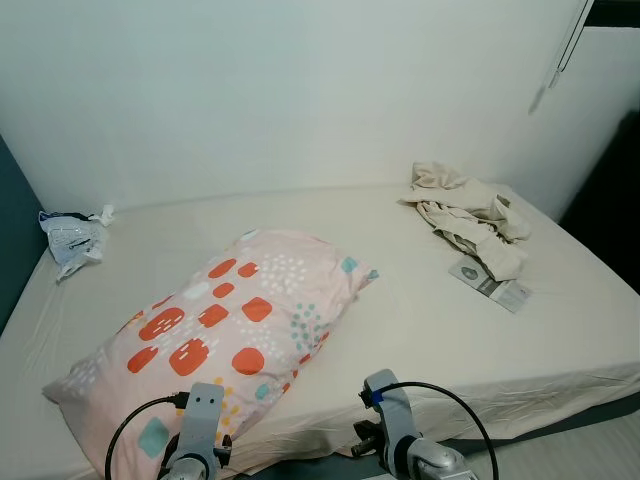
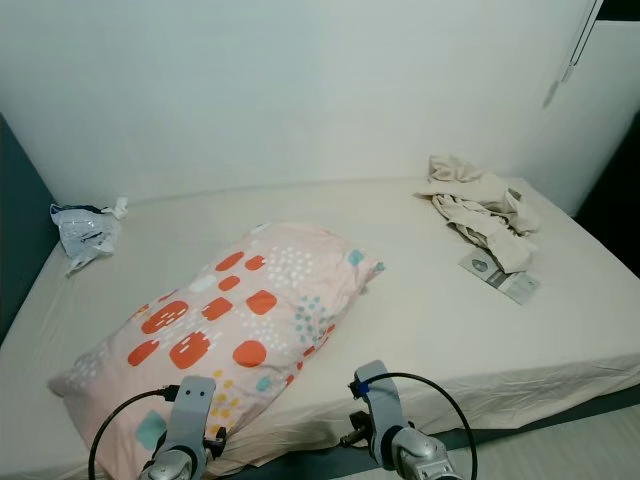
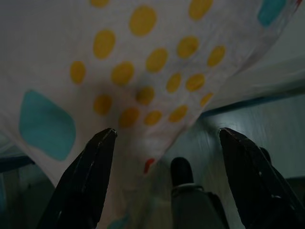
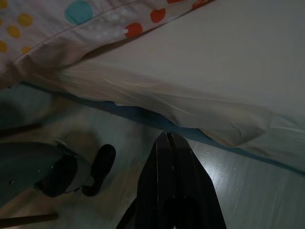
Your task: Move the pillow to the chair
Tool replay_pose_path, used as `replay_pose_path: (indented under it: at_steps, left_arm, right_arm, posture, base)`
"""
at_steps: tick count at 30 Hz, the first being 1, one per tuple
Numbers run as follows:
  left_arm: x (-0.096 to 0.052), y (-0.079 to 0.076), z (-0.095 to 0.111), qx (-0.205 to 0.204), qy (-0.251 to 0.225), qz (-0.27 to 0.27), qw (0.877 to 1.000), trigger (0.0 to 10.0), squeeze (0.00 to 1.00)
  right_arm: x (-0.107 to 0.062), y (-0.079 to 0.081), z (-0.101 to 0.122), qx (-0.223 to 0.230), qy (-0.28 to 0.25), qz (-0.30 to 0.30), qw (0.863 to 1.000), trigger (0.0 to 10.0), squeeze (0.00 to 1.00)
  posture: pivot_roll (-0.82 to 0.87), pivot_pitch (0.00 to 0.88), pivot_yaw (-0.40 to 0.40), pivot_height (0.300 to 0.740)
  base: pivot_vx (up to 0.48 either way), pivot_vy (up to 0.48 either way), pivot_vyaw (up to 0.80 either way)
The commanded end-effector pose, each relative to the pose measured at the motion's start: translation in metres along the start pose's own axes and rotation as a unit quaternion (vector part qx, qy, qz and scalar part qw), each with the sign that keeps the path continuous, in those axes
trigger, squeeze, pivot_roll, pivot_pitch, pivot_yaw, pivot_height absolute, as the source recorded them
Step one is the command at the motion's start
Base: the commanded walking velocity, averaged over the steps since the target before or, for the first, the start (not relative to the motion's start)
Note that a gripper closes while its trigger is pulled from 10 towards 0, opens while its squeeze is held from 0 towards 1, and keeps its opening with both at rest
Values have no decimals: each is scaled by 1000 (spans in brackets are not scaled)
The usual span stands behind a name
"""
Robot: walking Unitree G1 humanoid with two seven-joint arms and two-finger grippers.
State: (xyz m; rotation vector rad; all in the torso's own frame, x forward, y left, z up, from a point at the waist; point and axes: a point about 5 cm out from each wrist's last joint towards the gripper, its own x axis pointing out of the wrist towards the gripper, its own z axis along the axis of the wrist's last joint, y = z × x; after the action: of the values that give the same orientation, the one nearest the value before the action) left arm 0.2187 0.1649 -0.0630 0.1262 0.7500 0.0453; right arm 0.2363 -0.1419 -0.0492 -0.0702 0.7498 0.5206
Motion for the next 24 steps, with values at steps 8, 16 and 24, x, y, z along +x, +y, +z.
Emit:
replay_pose_path:
  at_steps: [8, 16, 24]
  left_arm:
    - [2, 8, 5, 46, -4, 17, 999, 10000, 0]
    - [2, 11, 3, 49, 5, 22, 999, 10000, 0]
    - [2, 12, 3, 50, 6, 24, 998, 10000, 0]
  right_arm:
    - [8, 9, 6, 19, 8, -19, 1000, 10000, 0]
    - [10, 17, 0, 44, 8, -29, 999, 10000, 0]
    - [1, 4, -13, 62, 17, -43, 997, 10000, 0]
  posture:
    - [52, 0, -17, 740]
    - [46, 0, 8, 740]
    - [50, 0, 8, 740]
  base:
    - [0, 0, 0]
    - [0, 0, 0]
    - [0, 0, 0]
